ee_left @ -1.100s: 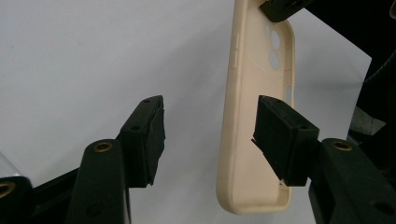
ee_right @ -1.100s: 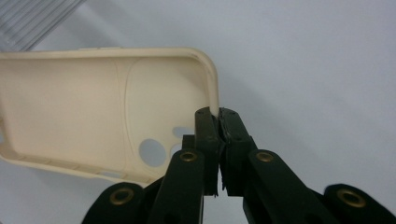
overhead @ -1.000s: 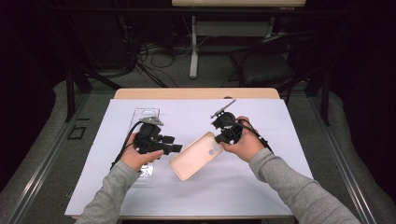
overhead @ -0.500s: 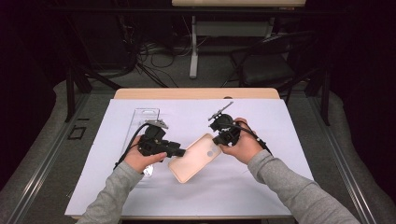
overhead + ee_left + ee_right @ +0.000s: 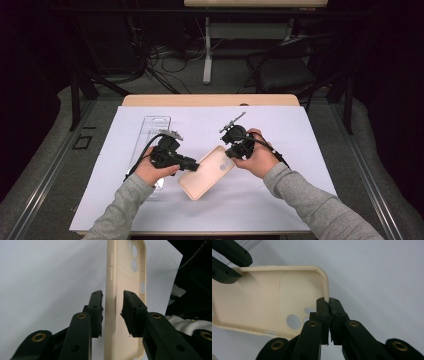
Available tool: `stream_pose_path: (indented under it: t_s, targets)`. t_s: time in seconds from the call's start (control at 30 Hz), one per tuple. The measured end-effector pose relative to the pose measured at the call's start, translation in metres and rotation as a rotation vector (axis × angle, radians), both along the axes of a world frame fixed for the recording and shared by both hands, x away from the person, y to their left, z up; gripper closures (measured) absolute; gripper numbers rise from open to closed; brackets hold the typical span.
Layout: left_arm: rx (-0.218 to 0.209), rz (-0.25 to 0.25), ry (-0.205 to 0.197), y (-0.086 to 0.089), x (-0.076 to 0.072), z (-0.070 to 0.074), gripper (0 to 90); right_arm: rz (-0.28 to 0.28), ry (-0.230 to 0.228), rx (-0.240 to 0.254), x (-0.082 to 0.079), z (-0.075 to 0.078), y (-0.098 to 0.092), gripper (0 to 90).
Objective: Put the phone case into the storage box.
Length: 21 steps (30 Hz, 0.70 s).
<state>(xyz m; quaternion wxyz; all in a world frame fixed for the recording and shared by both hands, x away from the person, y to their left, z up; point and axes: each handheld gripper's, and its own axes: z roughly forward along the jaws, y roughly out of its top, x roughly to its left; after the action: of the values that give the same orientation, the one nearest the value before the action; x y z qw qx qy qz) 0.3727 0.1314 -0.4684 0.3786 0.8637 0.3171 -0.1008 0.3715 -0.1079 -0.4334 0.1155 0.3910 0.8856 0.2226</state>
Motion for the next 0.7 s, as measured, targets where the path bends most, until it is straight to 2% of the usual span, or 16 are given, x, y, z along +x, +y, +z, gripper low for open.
stream_pose_path:
  t_s: [0.17, 0.7]
  targets:
    - [0.009, 0.002, 0.001, -0.0002, 0.0004, -0.0012, 74.7, 0.007, -0.005, 0.001, -0.0010, -0.0011, 0.0021, 87.7]
    - [0.033, 0.001, 0.011, -0.0023, 0.0003, -0.0039, 77.8, 0.022, -0.003, -0.001, -0.0023, -0.0019, 0.0049, 87.6]
